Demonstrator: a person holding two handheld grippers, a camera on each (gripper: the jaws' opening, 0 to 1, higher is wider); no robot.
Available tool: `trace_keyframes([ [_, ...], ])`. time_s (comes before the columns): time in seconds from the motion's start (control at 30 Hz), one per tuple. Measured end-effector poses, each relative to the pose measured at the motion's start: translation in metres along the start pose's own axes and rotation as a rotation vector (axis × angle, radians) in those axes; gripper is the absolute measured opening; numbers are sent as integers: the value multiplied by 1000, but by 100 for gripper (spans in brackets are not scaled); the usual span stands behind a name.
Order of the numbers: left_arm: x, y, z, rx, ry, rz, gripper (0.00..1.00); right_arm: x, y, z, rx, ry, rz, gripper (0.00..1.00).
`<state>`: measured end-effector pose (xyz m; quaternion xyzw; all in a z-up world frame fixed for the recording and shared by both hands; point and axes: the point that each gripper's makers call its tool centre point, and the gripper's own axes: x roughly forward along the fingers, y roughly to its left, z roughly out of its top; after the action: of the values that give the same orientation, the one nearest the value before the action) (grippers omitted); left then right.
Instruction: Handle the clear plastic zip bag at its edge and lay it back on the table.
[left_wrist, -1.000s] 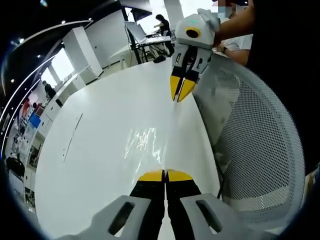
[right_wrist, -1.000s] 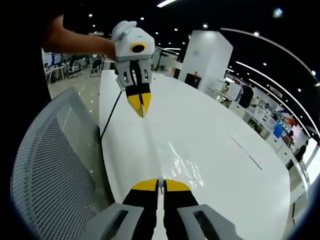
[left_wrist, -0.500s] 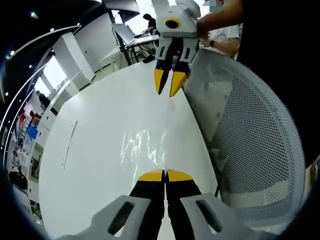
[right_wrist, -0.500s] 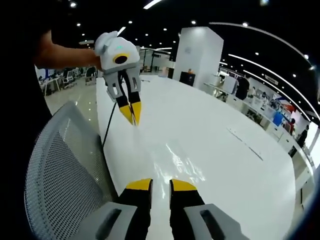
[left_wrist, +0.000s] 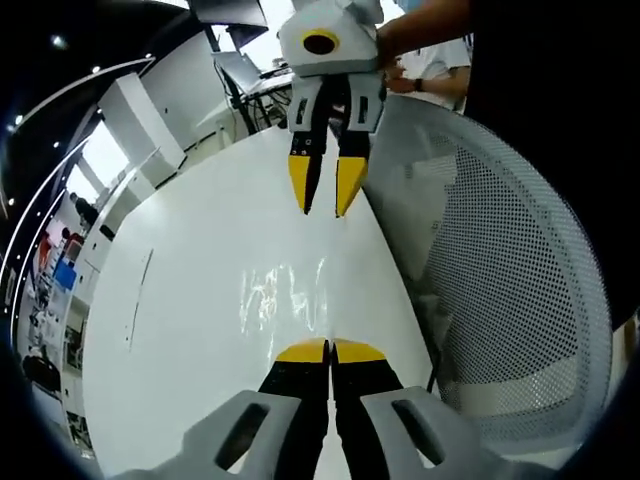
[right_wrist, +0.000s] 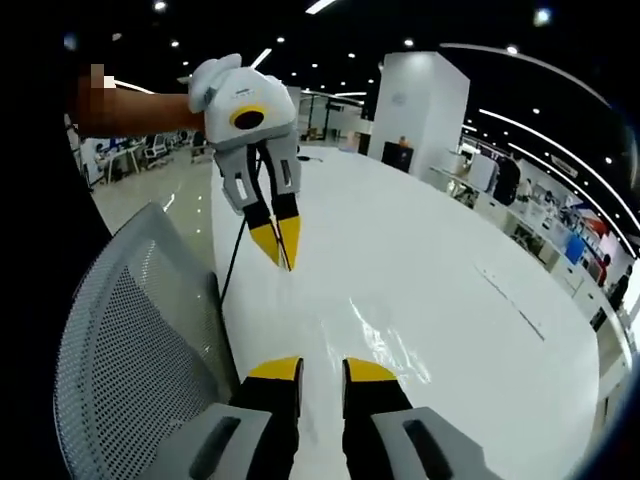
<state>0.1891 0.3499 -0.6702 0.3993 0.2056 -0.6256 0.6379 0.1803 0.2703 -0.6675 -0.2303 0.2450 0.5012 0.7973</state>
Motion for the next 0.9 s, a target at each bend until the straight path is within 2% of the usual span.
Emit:
trace_keyframes([
  [0.43, 2, -3, 7, 37, -7, -11, 0, 16, 11, 0, 12, 8, 59, 8],
  [0.63, -1, 2, 18, 35, -38, 6, 0, 26, 16, 0, 10, -5, 78, 1],
  [0.77, -2, 7, 20, 28, -44, 35, 0, 31, 16, 2, -2, -11, 70, 0],
  [0.9, -5, 19, 20, -14, -44, 109, 0, 31, 11, 6, 41, -26, 45, 0],
])
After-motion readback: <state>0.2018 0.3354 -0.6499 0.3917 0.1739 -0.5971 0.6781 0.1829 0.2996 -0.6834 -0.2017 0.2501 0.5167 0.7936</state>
